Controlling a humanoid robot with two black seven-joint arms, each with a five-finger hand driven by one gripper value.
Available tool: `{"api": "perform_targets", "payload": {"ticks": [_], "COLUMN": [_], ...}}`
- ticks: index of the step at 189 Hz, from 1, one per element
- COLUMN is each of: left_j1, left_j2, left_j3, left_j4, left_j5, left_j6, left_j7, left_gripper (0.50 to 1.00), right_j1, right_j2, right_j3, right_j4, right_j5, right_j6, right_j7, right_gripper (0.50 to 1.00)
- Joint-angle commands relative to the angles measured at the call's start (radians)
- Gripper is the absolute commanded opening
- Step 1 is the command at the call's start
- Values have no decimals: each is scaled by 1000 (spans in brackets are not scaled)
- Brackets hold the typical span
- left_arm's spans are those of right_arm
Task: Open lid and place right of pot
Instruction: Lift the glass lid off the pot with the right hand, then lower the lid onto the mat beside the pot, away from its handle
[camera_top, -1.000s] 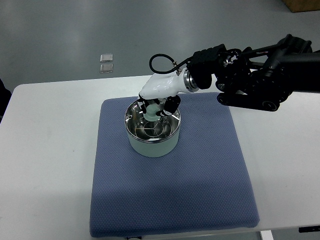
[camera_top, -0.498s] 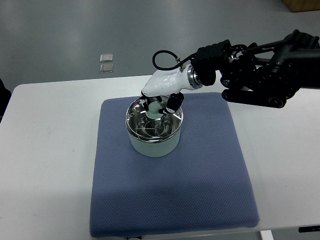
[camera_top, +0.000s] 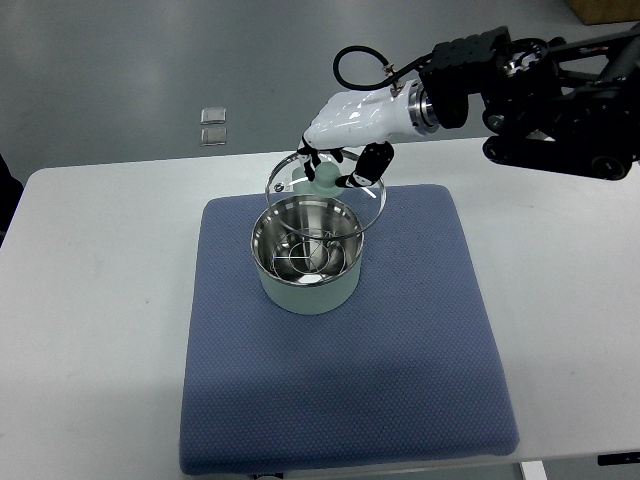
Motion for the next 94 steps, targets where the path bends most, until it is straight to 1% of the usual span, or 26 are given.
{"api": "perform_targets", "payload": {"ticks": [1, 11, 12, 22, 37, 38, 54, 68, 69, 85, 86, 94], "left_j1": [0, 0, 1, 0, 0, 0, 0, 0, 0, 0, 0, 0], "left_j2": [0, 0, 0, 0, 0, 0, 0, 0, 0, 0, 0, 0], "left_j3": [0, 0, 0, 0, 0, 0, 0, 0, 0, 0, 0, 0], "left_j4": [0, 0, 0, 0, 0, 0, 0, 0, 0, 0, 0, 0], "left_j5": [0, 0, 0, 0, 0, 0, 0, 0, 0, 0, 0, 0], "left_j6": [0, 0, 0, 0, 0, 0, 0, 0, 0, 0, 0, 0], "left_j7": [0, 0, 0, 0, 0, 0, 0, 0, 0, 0, 0, 0], "left_gripper": [1000, 1000, 1000, 1000, 1000, 1000, 1000, 1000, 1000, 1000, 1000, 1000], "right_j1": [4, 4, 2, -5, -10, -24, -68, -81, -115, -137, -172, -196], "right_j2": [-63, -63, -92, -126, -143, -170, -212, -221, -239, -247, -262, -269], "right_j3": [2, 2, 0, 0, -1, -7, -7, -7, -4, -3, 0, 2], "right_j4": [14, 14, 16, 19, 20, 26, 28, 28, 28, 28, 28, 28], "right_j5": [-3, -3, -4, -6, -8, -11, -35, -43, -56, -61, -64, -64], "right_j6": [5, 5, 5, 5, 5, 5, 3, 1, -3, -5, -5, -6], "right_j7": [0, 0, 0, 0, 1, 3, 4, 4, 4, 4, 4, 4], "right_gripper": [500, 500, 500, 500, 500, 500, 500, 500, 500, 500, 500, 500]}}
